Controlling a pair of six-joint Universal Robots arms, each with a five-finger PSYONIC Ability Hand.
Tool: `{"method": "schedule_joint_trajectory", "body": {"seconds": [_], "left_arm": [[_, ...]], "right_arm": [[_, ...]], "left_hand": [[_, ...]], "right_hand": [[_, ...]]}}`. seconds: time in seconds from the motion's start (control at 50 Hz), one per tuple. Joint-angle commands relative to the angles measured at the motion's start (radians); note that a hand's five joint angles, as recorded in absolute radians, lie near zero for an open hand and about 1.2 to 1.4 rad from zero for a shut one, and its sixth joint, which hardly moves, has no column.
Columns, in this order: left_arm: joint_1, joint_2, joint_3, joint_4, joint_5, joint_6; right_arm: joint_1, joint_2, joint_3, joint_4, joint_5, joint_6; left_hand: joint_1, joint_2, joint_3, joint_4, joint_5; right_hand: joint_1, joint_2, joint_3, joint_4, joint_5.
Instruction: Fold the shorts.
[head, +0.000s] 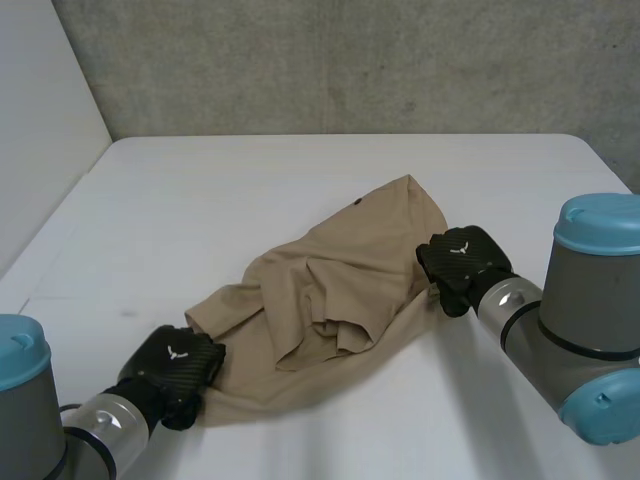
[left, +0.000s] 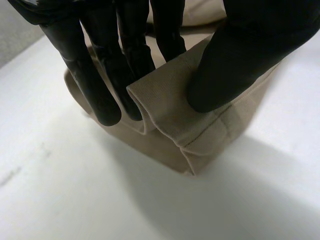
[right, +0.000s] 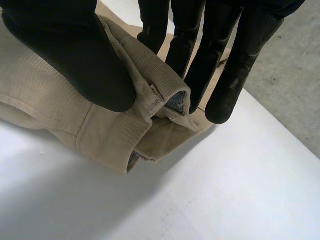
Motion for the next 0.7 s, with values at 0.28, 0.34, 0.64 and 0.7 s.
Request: {"method": "schedule_joint_trajectory", "body": {"seconds": [0.28, 0.34, 0.64, 0.7], "left_arm": [[-0.111, 0.461, 0.452, -0.064, -0.089, -0.010], [-0.103, 0.403, 0.503, -0.110, -0.093, -0.012], [-0.094, -0.103, 0.705, -0.161, -0.097, -0.010], [-0.076, -0.189, 0.869, -0.158, -0.109, -0.013]], "right_arm": [[-0.006, -0.415, -0.362, 0.428, -0.007, -0.133], [-0.018, -0.402, -0.425, 0.505, -0.007, -0.154], [-0.020, 0.002, -0.609, 0.461, 0.046, -0.199], [-0.018, 0.044, -0.683, 0.366, 0.071, -0.154]], "left_hand": [[0.288, 0.214, 0.220, 0.209, 0.232], [0.288, 0.214, 0.220, 0.209, 0.232], [0.288, 0.214, 0.220, 0.209, 0.232], [0.288, 0.214, 0.220, 0.209, 0.232]], "right_hand": [[0.431, 0.235, 0.257, 0.208, 0.251], [0.431, 0.235, 0.257, 0.208, 0.251], [0.431, 0.235, 0.257, 0.208, 0.251], [0.431, 0.235, 0.257, 0.208, 0.251]]}}
